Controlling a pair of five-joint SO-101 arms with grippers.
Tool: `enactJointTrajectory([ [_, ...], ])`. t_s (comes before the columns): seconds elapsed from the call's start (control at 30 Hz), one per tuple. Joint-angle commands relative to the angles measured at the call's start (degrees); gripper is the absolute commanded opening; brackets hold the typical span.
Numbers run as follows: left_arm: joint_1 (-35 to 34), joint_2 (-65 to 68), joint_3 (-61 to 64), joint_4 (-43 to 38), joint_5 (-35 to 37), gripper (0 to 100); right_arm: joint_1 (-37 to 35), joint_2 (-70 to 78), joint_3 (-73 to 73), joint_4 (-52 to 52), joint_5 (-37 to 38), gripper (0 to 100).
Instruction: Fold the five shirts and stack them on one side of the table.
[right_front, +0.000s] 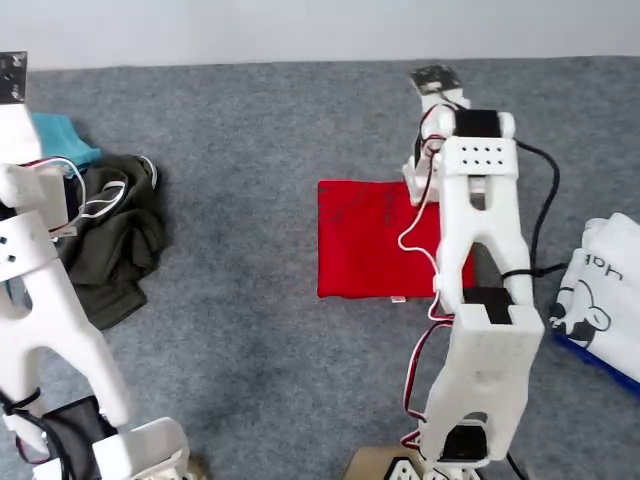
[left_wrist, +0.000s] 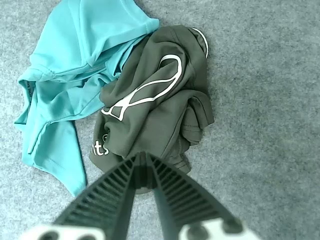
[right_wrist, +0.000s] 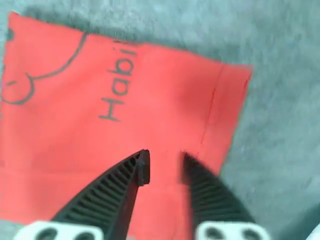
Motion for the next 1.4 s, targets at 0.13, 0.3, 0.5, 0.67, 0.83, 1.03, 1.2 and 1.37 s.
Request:
enactJointTrajectory([
  [0.13, 0.00, -1.76, -0.31, 0.88, -0.35, 1, 0.22, 2.51, -2.11, 1.27, -11.08, 30.2],
  [0.3, 0.00, -1.85, -0.31, 0.97, -2.46, 1, 0.48, 3.30, -2.29, 2.51, -14.15, 30.2],
  [0.5, 0.00, -1.85, -0.31, 0.97, -2.64, 1, 1.10, 5.49, -2.29, 1.89, -14.33, 30.2],
  [0.67, 0.00, -1.85, -0.22, 0.97, -2.64, 1, 2.77, 8.66, -2.37, -1.10, -14.24, 30.2],
  [0.83, 0.00, -1.76, -0.22, 0.97, -2.64, 1, 4.00, 11.56, -2.37, -4.79, -13.89, 30.3],
  [1.03, 0.00, -1.76, -0.22, 0.97, -2.64, 1, 0.22, 15.87, -2.37, -4.97, -13.89, 30.3],
  [1.2, 0.00, -1.76, -0.22, 0.97, -2.64, 1, -1.45, 18.33, -2.37, -4.79, -13.89, 29.9],
  [1.37, 0.00, -1.76, -0.22, 0.97, -2.64, 1, -1.10, 18.42, -2.46, -4.79, -13.89, 12.3],
])
